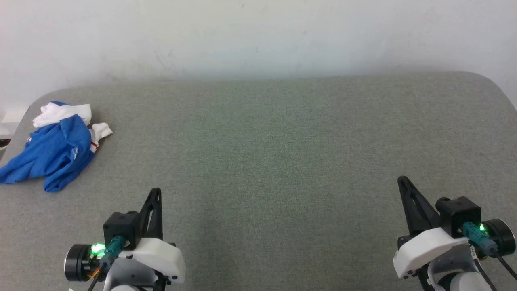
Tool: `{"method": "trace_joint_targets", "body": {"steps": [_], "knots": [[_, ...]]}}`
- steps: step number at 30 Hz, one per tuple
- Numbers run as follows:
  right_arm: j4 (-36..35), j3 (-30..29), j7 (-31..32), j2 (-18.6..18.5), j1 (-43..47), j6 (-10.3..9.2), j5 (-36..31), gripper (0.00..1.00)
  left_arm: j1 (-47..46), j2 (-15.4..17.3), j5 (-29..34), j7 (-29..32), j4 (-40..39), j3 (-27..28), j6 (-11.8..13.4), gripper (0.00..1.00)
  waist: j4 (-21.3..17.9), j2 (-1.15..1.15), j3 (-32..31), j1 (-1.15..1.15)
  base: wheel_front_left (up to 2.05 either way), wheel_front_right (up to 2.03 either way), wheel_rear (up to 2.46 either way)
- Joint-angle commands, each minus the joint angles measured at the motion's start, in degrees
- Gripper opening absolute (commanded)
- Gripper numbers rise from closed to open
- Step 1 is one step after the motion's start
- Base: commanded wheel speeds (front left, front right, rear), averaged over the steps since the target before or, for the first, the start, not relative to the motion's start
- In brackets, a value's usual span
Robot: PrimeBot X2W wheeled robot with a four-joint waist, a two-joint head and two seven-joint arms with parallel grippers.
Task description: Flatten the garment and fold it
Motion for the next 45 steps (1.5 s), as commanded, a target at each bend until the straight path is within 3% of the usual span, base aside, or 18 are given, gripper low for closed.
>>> {"method": "trace_joint_targets", "body": {"steps": [1,9,10,29,45], "knots": [[-0.36,-0.04,0.03,0.19,-0.39,-0.12,-0.43,0.00,-0.75,-0.19,0.38,0.01,-0.35,-0.02,0.46,0.00,0.00,0.00,0.00,0.00,0.00,0.00,0.00],[-0.36,-0.04,0.03,0.19,-0.39,-0.12,-0.43,0.00,-0.75,-0.19,0.38,0.01,-0.35,-0.02,0.46,0.00,0.00,0.00,0.00,0.00,0.00,0.00,0.00],[0.00,0.00,0.00,0.00,0.00,0.00,0.00,1.00,0.00,0.00,0.00,0.00,0.00,-0.01,0.00,1.00,0.00,0.00,0.00,0.00,0.00,0.00,0.00],[0.64,-0.62,-1.81,-0.01,0.21,-0.01,0.72,1.00,0.32,0.00,-0.66,-1.82,0.42,-0.65,0.94,1.00,0.26,0.00,0.15,0.00,0.00,0.00,0.00],[-0.22,-0.76,-3.60,0.02,0.91,-0.03,0.68,1.00,0.96,-0.03,-1.08,-3.61,0.24,-0.68,1.80,1.00,3.29,0.00,-0.09,0.00,0.00,0.00,0.00]]}}
